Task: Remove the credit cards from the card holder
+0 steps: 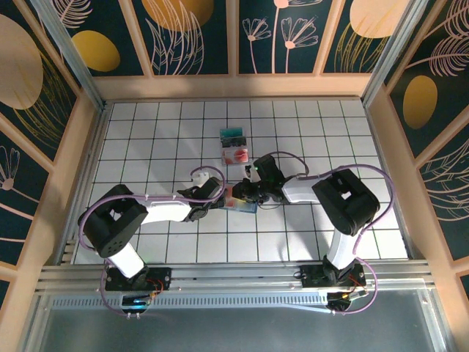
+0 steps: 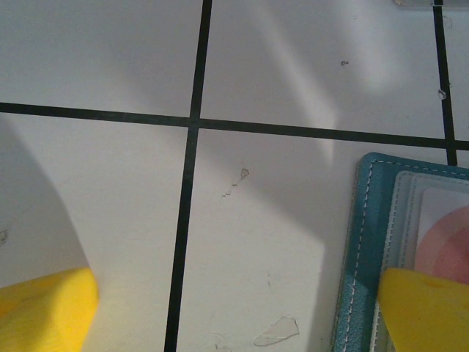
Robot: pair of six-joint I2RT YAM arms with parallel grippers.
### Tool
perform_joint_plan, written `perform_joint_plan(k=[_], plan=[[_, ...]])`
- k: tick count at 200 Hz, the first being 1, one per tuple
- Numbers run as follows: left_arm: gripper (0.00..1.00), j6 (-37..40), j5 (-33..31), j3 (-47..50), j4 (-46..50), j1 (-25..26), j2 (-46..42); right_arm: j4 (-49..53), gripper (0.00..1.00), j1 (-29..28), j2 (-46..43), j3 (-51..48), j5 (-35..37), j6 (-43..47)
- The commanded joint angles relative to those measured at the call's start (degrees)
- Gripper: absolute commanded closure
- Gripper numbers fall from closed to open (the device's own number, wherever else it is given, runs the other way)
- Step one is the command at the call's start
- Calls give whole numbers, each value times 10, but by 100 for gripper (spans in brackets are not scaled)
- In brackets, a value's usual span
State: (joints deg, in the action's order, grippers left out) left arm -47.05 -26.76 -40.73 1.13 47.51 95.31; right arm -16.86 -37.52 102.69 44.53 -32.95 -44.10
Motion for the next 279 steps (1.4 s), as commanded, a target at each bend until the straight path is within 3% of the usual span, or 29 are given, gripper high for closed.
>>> perform_joint_plan(k=[1,25,65,199,279], plan=[[1,1,46,3,41,-1,18,-83,84,1,2,-8,-40,-22],[1,-2,46,3,46,-1,14,-108,94,9,-2,-21,-49,-30],[1,-7,42,-5,57,-1,12,-107,100,19,-14,-34,-47,-27],[1,-26,36,6,74,-1,-8,8,98,58,-63,-47,-8,25],[1,13,17,-29,44,14,-35,18,99,58,-70,-41,-10,24]])
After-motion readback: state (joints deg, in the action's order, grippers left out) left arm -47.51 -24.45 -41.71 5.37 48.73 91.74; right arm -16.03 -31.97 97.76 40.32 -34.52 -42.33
